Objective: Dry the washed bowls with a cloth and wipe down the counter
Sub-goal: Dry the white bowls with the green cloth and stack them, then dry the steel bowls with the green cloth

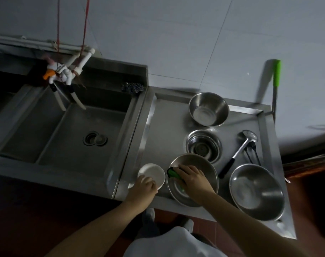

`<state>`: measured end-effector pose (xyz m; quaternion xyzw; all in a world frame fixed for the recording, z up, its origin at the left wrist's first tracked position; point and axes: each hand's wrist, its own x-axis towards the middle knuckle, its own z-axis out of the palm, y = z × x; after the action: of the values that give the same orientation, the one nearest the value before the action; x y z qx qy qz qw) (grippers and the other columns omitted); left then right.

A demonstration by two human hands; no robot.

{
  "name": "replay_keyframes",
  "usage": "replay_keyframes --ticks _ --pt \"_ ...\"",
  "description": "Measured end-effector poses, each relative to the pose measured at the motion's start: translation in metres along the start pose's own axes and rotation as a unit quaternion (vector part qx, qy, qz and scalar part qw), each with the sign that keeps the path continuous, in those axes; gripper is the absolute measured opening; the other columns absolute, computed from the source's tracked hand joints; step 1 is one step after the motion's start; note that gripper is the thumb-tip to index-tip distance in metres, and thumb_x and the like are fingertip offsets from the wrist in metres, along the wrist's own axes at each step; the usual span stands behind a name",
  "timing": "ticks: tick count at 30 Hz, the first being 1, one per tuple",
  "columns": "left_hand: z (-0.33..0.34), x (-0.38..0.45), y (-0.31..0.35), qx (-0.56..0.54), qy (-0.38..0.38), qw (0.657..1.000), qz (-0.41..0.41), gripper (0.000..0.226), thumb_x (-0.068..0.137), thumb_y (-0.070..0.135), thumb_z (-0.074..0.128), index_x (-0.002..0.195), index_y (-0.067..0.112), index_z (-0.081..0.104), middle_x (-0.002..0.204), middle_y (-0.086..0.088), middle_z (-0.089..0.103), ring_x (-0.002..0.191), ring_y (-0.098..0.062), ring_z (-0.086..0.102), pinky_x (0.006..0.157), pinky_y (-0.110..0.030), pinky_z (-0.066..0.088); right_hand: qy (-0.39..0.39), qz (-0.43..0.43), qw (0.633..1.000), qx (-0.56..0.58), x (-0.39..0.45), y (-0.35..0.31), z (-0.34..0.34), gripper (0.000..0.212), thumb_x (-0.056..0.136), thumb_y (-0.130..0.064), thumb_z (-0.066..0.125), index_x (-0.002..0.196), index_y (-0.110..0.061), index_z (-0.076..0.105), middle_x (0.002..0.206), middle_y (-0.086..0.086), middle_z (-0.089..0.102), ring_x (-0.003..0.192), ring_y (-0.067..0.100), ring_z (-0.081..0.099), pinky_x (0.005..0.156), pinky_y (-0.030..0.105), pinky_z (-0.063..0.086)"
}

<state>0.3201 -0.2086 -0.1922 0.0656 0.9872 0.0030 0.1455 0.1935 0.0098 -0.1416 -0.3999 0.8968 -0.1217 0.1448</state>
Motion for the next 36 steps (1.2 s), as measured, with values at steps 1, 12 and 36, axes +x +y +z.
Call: replay_keyframes --ticks 1,12,36 --pt "0.002 0.000 0.002 0.004 -0.009 1.000 0.001 0.023 0.080 0.030 0.080 0.087 0.010 0.070 0.089 -0.005 0.069 0.100 -0.032 0.064 0.087 -0.052 0.054 -0.017 0.008 1.000 0.000 -0.002 0.000 0.001 0.055 0.096 -0.051 0.031 0.145 -0.032 0.048 0.141 -0.002 0.056 0.125 0.027 0.054 0.097 0.048 0.049" --pt "-0.003 -0.001 0.011 -0.019 0.019 0.999 -0.030 0.051 0.062 0.049 0.089 0.098 0.015 0.074 0.108 -0.005 0.072 0.106 -0.029 0.069 0.093 -0.052 0.055 -0.072 0.088 0.993 0.010 -0.033 0.006 0.004 0.078 0.088 -0.065 0.007 0.151 -0.032 0.038 0.153 -0.005 0.042 0.139 0.023 0.037 0.114 0.044 0.031" --pt "0.024 -0.003 0.118 -0.074 0.040 0.996 -0.004 0.045 0.094 0.036 0.047 0.134 0.018 0.056 0.139 -0.008 0.058 0.132 -0.028 0.051 0.107 -0.044 0.046 -0.088 0.118 0.989 0.019 -0.090 0.056 0.024 0.059 0.099 -0.062 0.019 0.148 -0.035 0.040 0.147 -0.010 0.047 0.135 0.018 0.039 0.107 0.039 0.035"
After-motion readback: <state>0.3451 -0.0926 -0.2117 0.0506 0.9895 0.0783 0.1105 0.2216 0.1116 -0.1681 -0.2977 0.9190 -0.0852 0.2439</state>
